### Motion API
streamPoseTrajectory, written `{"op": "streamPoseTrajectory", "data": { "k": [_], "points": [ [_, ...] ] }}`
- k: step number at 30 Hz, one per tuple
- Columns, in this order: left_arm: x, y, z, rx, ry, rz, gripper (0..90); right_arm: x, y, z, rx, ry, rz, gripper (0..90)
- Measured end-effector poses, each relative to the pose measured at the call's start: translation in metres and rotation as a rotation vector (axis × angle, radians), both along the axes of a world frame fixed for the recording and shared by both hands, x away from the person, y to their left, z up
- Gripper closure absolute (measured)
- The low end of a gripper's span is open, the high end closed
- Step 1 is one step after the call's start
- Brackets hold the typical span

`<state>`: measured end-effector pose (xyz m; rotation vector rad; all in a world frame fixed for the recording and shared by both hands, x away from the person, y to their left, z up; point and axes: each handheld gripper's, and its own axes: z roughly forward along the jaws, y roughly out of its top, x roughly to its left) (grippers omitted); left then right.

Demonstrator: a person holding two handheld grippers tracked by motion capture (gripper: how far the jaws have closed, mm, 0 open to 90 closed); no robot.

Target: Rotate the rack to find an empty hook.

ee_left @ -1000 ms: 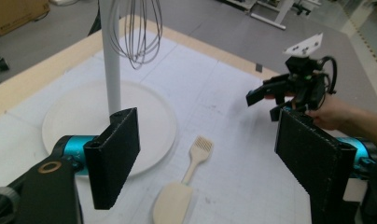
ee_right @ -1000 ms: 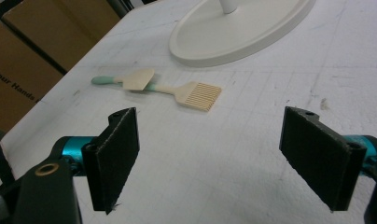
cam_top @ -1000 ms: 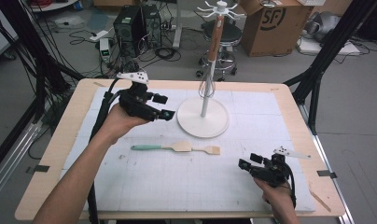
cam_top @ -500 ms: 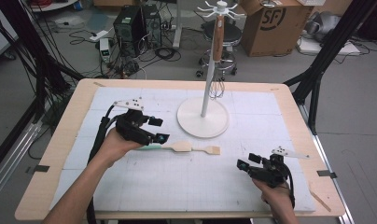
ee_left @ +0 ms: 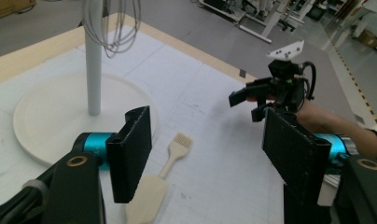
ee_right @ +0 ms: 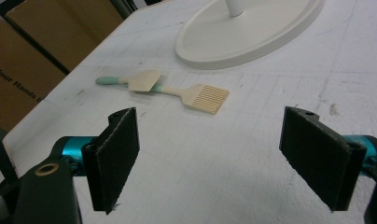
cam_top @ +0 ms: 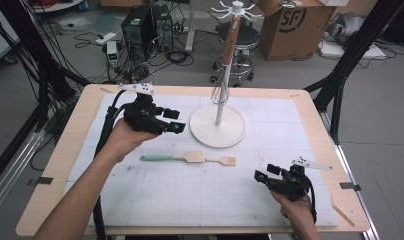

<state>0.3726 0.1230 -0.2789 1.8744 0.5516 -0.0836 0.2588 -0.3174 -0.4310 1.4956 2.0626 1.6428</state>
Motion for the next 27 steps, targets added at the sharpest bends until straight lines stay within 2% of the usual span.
{"op": "streamPoseTrajectory", "data": {
  "k": [2, 4, 9, 10, 11, 12, 13, 14, 15, 16, 19, 27],
  "points": [
    [0.005, -0.004, 0.009, 0.003, -0.001, 0.007, 38.7, 0.000, 0.000, 0.000, 0.002, 0.005, 0.000, 19.1],
    [0.010, -0.008, 0.021, 0.016, -0.021, 0.006, 46.5, 0.000, -0.001, 0.000, 0.004, 0.004, 0.000, 19.1],
    [0.022, -0.017, 0.053, -0.002, -0.047, -0.014, 55.4, 0.001, -0.002, 0.000, 0.008, 0.001, -0.002, 19.1],
    [0.024, -0.020, 0.059, -0.001, -0.055, -0.013, 60.6, 0.001, -0.003, 0.000, 0.009, 0.000, -0.005, 19.1],
    [0.026, -0.022, 0.065, 0.000, -0.059, -0.014, 60.6, 0.001, -0.003, 0.000, 0.009, 0.000, -0.005, 19.1],
    [0.028, -0.024, 0.071, -0.013, -0.061, -0.023, 66.8, 0.000, -0.004, 0.000, 0.013, 0.005, -0.010, 19.1],
    [0.030, -0.025, 0.076, -0.019, -0.065, -0.031, 66.8, 0.000, -0.004, 0.000, 0.013, 0.005, -0.010, 19.1],
    [0.032, -0.027, 0.082, -0.025, -0.071, -0.038, 72.7, 0.000, -0.005, -0.001, 0.016, 0.005, -0.012, 19.1],
    [0.034, -0.028, 0.086, -0.027, -0.075, -0.039, 72.7, 0.000, -0.005, -0.001, 0.016, 0.005, -0.012, 19.1],
    [0.036, -0.030, 0.091, -0.030, -0.076, -0.038, 76.3, 0.001, -0.007, -0.001, 0.018, 0.004, -0.018, 19.1],
    [0.043, -0.036, 0.101, -0.045, -0.079, -0.048, 85.1, 0.001, -0.008, -0.001, 0.024, 0.007, -0.023, 19.1],
    [0.058, -0.048, 0.116, -0.052, -0.075, -0.051, 89.7, 0.000, -0.011, -0.001, 0.035, 0.010, -0.024, 19.1]
  ]
}}
